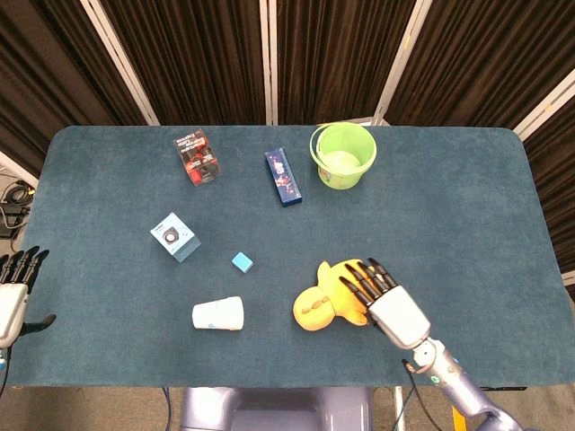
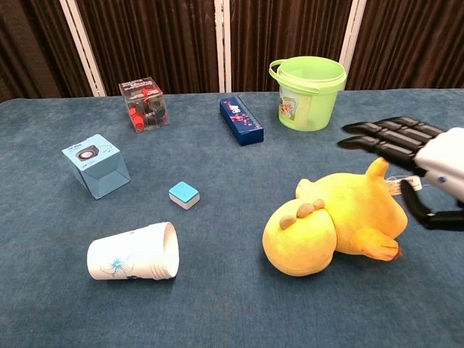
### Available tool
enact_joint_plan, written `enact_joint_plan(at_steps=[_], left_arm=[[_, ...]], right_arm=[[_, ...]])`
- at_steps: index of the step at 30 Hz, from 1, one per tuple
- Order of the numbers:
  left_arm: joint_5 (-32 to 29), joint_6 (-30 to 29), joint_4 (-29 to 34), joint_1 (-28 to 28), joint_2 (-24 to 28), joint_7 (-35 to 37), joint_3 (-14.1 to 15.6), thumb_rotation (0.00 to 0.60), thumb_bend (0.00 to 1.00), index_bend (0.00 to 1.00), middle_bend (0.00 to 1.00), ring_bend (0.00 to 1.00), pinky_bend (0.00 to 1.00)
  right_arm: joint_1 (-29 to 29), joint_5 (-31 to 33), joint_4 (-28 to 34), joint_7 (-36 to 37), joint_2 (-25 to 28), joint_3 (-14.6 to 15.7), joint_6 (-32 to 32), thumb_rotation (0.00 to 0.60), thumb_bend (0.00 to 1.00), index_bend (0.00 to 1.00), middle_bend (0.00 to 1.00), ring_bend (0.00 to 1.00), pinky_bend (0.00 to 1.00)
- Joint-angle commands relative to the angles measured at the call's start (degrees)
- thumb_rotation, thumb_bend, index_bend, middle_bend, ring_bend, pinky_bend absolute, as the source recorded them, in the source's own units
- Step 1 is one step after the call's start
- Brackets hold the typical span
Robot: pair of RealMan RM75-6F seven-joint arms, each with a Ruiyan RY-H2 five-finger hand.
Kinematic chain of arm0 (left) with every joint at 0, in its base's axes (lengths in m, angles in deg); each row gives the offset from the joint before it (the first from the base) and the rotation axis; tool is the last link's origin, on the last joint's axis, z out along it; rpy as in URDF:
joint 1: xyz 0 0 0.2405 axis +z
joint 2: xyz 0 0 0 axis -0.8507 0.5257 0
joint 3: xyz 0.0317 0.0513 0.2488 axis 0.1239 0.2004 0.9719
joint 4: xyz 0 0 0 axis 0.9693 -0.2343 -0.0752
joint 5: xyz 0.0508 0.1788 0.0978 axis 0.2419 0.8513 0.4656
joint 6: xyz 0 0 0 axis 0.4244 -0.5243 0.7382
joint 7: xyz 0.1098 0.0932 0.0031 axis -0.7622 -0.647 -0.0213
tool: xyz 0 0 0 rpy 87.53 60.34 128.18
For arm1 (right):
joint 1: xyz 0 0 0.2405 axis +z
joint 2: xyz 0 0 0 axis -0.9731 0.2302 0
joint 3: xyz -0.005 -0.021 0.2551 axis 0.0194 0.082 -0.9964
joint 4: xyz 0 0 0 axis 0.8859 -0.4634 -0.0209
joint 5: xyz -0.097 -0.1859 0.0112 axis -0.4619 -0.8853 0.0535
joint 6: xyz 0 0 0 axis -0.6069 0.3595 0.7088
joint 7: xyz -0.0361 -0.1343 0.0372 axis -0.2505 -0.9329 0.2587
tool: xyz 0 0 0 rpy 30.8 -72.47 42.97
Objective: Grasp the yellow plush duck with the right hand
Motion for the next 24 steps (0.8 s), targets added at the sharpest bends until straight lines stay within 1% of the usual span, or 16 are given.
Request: enact_joint_plan(at_steps=[1, 9, 14, 19, 24], left_arm=[[-0.26, 0.35, -0.1, -0.14, -0.08, -0.25, 0.03, 0.6, 0.13, 0.0, 0.0, 0.0, 0.0], [-1.41, 1.56, -0.1, -0.55, -0.19, -0.76, 0.06, 0.6, 0.13, 0.0, 0.0, 0.0, 0.0], [-2.15, 2.28, -0.11, -0.79, -0.12, -1.1, 0.09, 0.6, 0.13, 0.0, 0.0, 0.0, 0.0], [-3.51, 2.86, -0.13, -0.95, -0.1, -1.42, -0.17, 0.6, 0.13, 0.0, 0.0, 0.0, 0.0], [-6.17, 3.85, 0.42, -1.15, 0.21, -4.06, -0.31, 0.6, 0.13, 0.0, 0.0, 0.0, 0.0]], right_arm=[[1.17, -0.23, 0.74, -0.8, -1.59, 0.15, -1.16, 0.6, 1.0, 0.0, 0.0, 0.0, 0.0], [3.48, 1.74, 1.64, -2.85, -3.77, -0.23, -4.83, 0.6, 1.0, 0.0, 0.0, 0.0, 0.0], [3.97, 4.19, -0.2, -3.76, -5.26, -0.15, -7.13, 0.6, 1.0, 0.0, 0.0, 0.0, 0.0], [4.23, 5.1, -2.28, -2.74, -7.8, -0.02, -6.64, 0.6, 1.0, 0.0, 0.0, 0.0, 0.0], [5.17, 5.78, -4.09, -3.12, -10.19, 0.02, -7.59, 0.6, 1.0, 0.0, 0.0, 0.0, 0.0]])
